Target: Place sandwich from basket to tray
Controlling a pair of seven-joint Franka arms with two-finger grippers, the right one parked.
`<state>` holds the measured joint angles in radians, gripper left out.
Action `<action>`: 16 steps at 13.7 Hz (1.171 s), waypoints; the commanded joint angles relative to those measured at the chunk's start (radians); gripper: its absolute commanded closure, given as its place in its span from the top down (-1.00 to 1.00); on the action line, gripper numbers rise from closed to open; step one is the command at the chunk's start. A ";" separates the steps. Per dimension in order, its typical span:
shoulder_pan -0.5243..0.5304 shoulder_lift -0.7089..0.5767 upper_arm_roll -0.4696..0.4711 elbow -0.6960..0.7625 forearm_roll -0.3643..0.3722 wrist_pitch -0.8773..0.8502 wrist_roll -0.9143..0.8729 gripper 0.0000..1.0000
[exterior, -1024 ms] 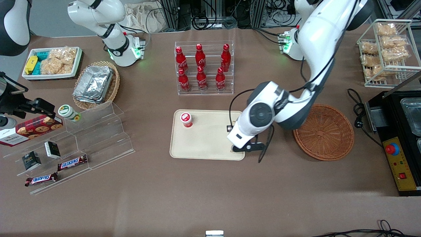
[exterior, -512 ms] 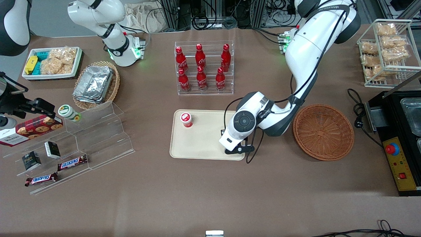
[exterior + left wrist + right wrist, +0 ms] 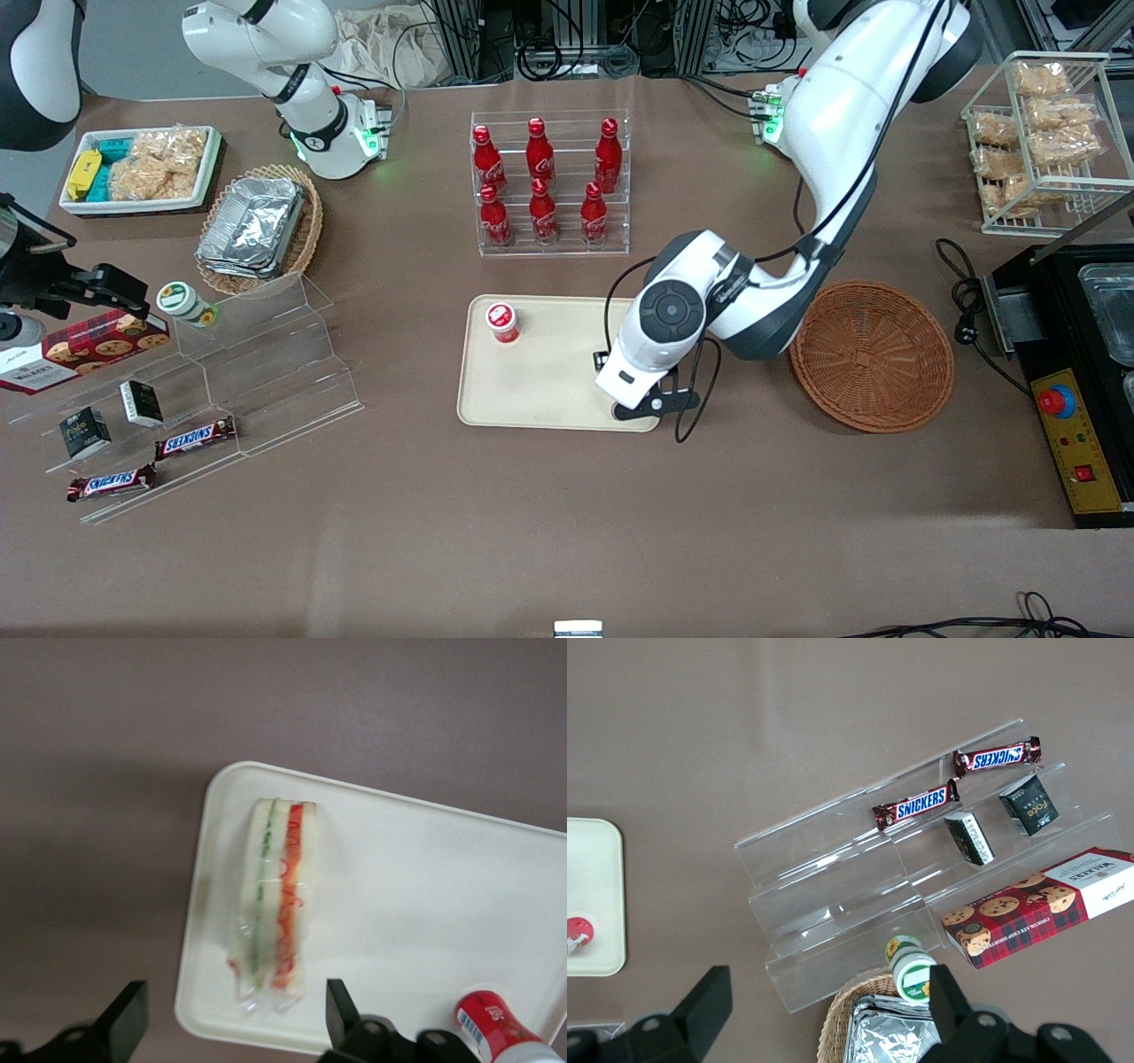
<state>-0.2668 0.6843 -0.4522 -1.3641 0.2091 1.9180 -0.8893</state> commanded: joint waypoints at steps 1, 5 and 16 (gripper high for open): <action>0.130 -0.145 -0.043 -0.033 -0.004 -0.156 0.004 1.00; 0.195 -0.363 0.031 -0.194 -0.109 -0.217 0.251 1.00; 0.199 -0.645 0.348 -0.356 -0.169 -0.293 0.791 1.00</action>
<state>-0.0702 0.0161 -0.0986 -1.7681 0.0387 1.6398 -0.1355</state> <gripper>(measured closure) 0.000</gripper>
